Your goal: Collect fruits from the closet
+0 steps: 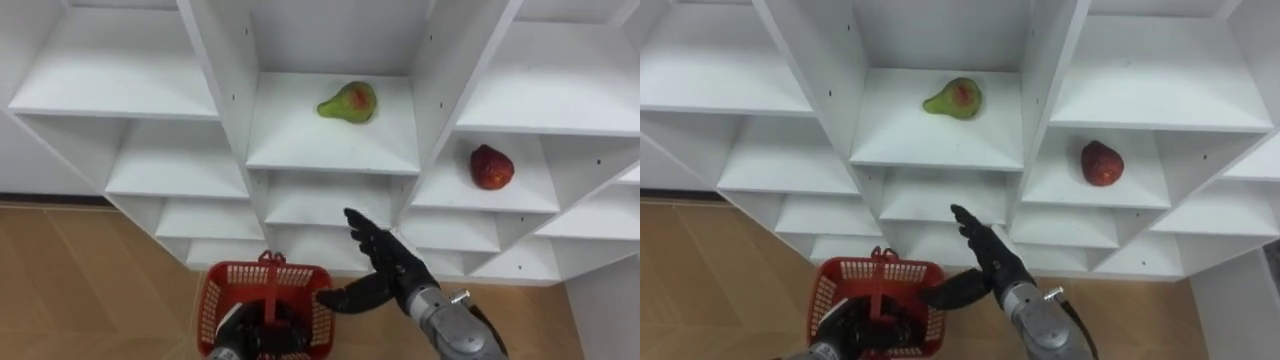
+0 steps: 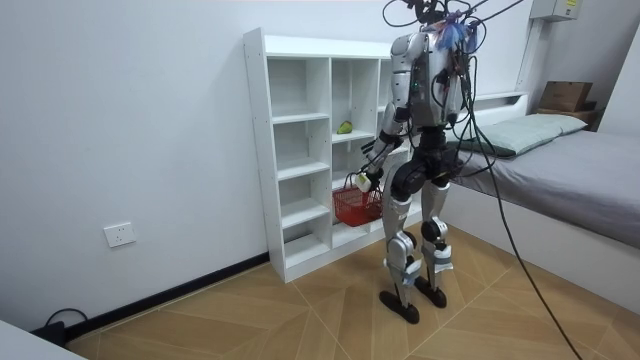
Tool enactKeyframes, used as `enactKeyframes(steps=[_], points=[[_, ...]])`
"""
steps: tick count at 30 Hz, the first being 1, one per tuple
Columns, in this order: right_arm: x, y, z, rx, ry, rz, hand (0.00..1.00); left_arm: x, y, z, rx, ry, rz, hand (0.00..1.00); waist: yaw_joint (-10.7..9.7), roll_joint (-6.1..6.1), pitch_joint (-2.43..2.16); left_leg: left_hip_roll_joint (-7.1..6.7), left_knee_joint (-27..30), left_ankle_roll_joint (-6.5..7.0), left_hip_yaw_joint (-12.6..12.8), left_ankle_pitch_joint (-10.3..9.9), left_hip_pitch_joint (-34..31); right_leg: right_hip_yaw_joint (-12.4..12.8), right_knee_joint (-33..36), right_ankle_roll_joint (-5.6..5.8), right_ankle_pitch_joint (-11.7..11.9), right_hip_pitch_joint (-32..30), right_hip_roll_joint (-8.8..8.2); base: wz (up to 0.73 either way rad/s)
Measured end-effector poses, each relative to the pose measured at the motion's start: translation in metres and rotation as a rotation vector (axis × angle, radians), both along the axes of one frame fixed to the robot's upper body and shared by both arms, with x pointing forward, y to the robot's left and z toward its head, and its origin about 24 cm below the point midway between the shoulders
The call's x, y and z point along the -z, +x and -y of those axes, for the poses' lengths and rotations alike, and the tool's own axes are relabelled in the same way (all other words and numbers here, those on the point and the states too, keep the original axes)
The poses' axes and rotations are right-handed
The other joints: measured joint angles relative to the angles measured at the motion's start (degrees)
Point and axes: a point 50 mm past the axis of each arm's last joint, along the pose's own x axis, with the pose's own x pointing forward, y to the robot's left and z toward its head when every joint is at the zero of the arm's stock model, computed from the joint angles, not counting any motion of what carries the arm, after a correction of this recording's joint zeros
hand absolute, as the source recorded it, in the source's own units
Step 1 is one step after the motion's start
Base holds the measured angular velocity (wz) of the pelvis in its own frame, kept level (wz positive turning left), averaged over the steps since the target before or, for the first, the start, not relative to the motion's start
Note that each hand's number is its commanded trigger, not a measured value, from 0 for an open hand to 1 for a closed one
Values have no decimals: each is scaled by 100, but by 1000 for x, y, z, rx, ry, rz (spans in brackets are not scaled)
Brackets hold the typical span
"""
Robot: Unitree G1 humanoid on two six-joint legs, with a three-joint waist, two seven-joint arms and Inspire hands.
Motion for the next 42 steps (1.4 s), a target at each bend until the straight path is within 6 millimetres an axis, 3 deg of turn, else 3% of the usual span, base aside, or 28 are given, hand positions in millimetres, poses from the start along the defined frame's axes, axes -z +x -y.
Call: enactKeyframes(steps=[4,8,13,20,26,31,38,41,42], points=[[-17,3,-7,-48,-40,104,0,-2,1,0,-12,-11,18,100,2,-55,-15,0,-74,-9,-5,-5,171,21,-75,1,1,170,15,0],[-21,3,-11,-83,-79,144,0,-5,3,0,-17,-16,35,100,3,-54,-15,-7,-143,-9,-29,-5,326,55,-113,5,3,318,24,2],[-48,9,-14,-137,-133,289,0,-2,-2,-6,-9,10,20,100,-21,-56,-15,-7,-247,-20,13,5,460,161,-113,6,3,378,40,-6],[-69,12,-20,-175,-153,395,0,-2,-4,-11,-37,11,16,100,-4,-68,-12,-3,-336,-23,12,4,681,181,-131,8,1,554,48,0],[-80,5,-23,-199,-169,457,0,-6,0,-15,-63,3,49,100,12,-236,0,-12,-337,-23,-13,3,739,175,-207,11,1,662,47,2],[-102,9,-17,-148,-204,585,0,-15,10,-14,-85,-17,108,100,86,-244,3,-9,-297,-37,-20,-11,831,212,-215,14,3,779,57,0],[-109,16,7,-26,-256,632,0,-16,12,-21,-90,8,121,100,210,-258,24,-7,-280,-59,-90,-34,975,265,-302,13,3,987,90,1],[-115,22,14,-13,-304,672,0,-18,13,-25,-78,36,133,100,283,-392,70,5,-279,-83,-89,-18,970,241,-298,12,2,978,103,0],[-120,26,17,-6,-317,694,0,-18,13,-27,-63,56,134,100,290,-470,63,10,-267,-88,-91,-15,954,233,-300,11,2,977,110,4]])
